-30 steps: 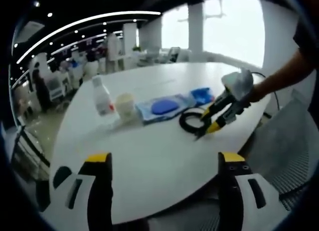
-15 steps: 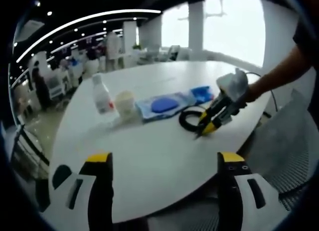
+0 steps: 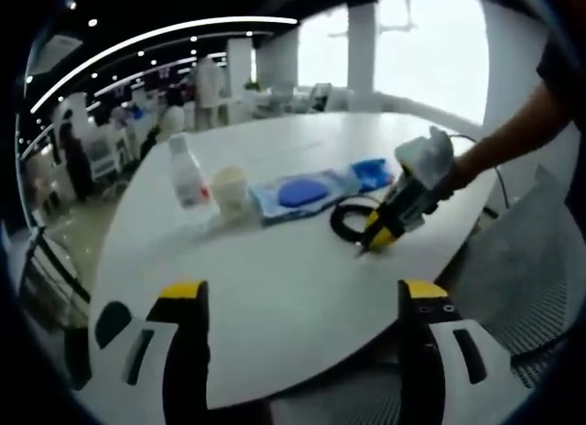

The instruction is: Arrange the tabletop items into an orderly group along one side of the table until the central work area is clear of visible clutter.

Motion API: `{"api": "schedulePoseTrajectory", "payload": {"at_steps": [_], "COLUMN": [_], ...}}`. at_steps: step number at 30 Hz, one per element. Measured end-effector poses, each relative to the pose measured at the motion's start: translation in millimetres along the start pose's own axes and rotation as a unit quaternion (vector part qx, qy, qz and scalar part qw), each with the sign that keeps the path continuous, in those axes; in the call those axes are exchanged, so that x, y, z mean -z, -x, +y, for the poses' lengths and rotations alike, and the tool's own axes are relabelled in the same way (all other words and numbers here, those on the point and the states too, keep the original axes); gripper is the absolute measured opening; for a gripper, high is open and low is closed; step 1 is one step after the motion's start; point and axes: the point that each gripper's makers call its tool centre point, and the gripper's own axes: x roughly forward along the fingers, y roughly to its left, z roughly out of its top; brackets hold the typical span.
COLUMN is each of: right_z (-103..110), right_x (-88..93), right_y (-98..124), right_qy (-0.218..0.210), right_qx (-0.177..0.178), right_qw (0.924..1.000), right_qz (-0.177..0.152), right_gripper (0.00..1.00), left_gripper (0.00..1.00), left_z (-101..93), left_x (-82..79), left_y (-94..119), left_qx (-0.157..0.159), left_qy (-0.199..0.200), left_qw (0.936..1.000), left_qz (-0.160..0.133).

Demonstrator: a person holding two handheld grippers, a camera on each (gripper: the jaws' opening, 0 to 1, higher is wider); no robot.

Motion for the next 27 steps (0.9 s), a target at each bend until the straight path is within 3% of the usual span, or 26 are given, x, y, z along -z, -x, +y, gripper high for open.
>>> {"api": "schedulePoseTrajectory", "payload": {"at_steps": [7,18,27], "right_z": [2.7,2.6,-4.6], "right_x": [-0.5,-1.0,-13.3], "right_y": [0.3,1.2,9.2], "right_qy": [0.029,0.039,0.050], "right_qx": [0.007,0.029,0.046], "right_qw": [0.9995,0.9988,0.9977], "right_qz": [0.003,0.005,-0.007], "right_gripper": [0.08,0.07,0.06], "left_gripper": [0.81,0.81,0.81], "left_z": [0.3,0.5,-0.5], "left_x": [0.1,-0.1,-1.6], "left_y": [-0.5,-0.8,-0.7], "left_qx": [0.000,0.000,0.002], "left_qy": [-0.002,-0.002,-0.003], "left_qw": [1.0000,1.0000,1.0000], "left_qz": [0.000,-0.001,-0.006]}}
